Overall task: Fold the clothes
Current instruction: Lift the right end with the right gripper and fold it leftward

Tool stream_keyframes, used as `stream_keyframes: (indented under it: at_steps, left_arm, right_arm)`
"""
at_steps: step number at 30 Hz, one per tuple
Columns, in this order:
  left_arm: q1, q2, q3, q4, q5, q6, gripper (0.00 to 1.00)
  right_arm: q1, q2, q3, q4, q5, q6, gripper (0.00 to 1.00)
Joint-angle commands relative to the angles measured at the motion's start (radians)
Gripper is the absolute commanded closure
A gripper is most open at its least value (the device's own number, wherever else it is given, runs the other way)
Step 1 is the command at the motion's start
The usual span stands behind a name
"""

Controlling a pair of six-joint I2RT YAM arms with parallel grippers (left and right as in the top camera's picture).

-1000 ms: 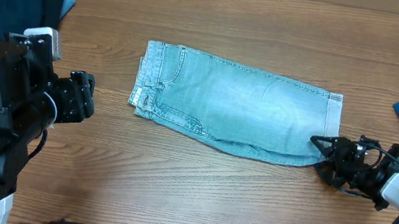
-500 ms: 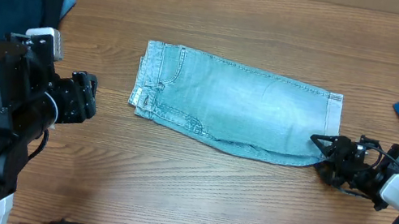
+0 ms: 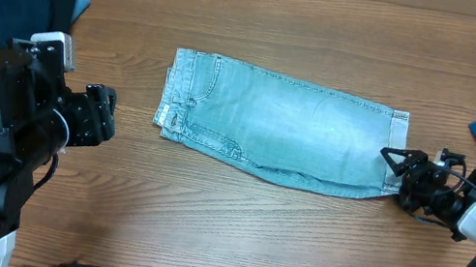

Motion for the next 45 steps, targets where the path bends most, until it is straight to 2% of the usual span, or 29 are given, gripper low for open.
stream_keyframes:
  at_steps: [1, 7, 18, 21, 22, 25, 27, 28, 30, 33, 34, 37, 45]
  left_arm:
    - [-0.006, 0.002, 0.008, 0.009, 0.027, 0.004, 0.33]
    - [-0.006, 0.002, 0.008, 0.034, 0.027, 0.004, 0.32]
    - [-0.006, 0.002, 0.008, 0.027, 0.039, 0.004, 0.33]
    - [-0.006, 0.002, 0.008, 0.027, 0.058, 0.004, 0.34]
    - [-0.006, 0.002, 0.008, 0.027, 0.058, 0.004, 0.34]
    - [-0.006, 0.002, 0.008, 0.027, 0.057, 0.005, 0.33]
    - [-0.006, 0.002, 0.008, 0.027, 0.057, 0.005, 0.33]
    - [-0.006, 0.002, 0.008, 0.028, 0.057, 0.005, 0.33]
    - [-0.006, 0.002, 0.008, 0.028, 0.057, 0.005, 0.33]
    - [-0.006, 0.002, 0.008, 0.027, 0.057, 0.005, 0.33]
    - [-0.006, 0.002, 0.008, 0.027, 0.057, 0.005, 0.33]
    - [-0.006, 0.002, 0.008, 0.027, 0.057, 0.005, 0.33]
    - [-0.006, 0.002, 0.008, 0.027, 0.057, 0.005, 0.33]
  right_arm:
    - [-0.021, 0.073, -0.007, -0.045, 0.340, -0.106, 0.19]
    - [0.030, 0.073, 0.001, -0.058, 0.307, -0.229, 0.16]
    - [0.109, 0.073, 0.001, -0.090, 0.355, -0.185, 0.16]
    - [0.104, 0.073, 0.001, -0.108, 0.409, -0.133, 0.27]
    - [0.104, 0.073, 0.001, -0.117, 0.433, -0.123, 0.35]
    - [0.103, 0.073, 0.001, -0.141, 0.498, -0.123, 0.51]
    - [0.101, 0.073, 0.001, -0.143, 0.494, -0.123, 0.59]
    - [0.101, 0.073, 0.002, -0.142, 0.484, -0.123, 0.67]
    - [0.101, 0.073, 0.011, -0.150, 0.456, -0.124, 0.75]
    - [0.101, 0.072, 0.055, -0.211, 0.435, -0.129, 0.94]
    - [0.101, 0.072, 0.067, -0.229, 0.428, -0.135, 0.96]
    - [0.101, 0.066, 0.123, -0.299, 0.382, -0.178, 0.96]
    - [0.108, -0.026, 0.275, -0.484, 0.304, -0.182, 0.96]
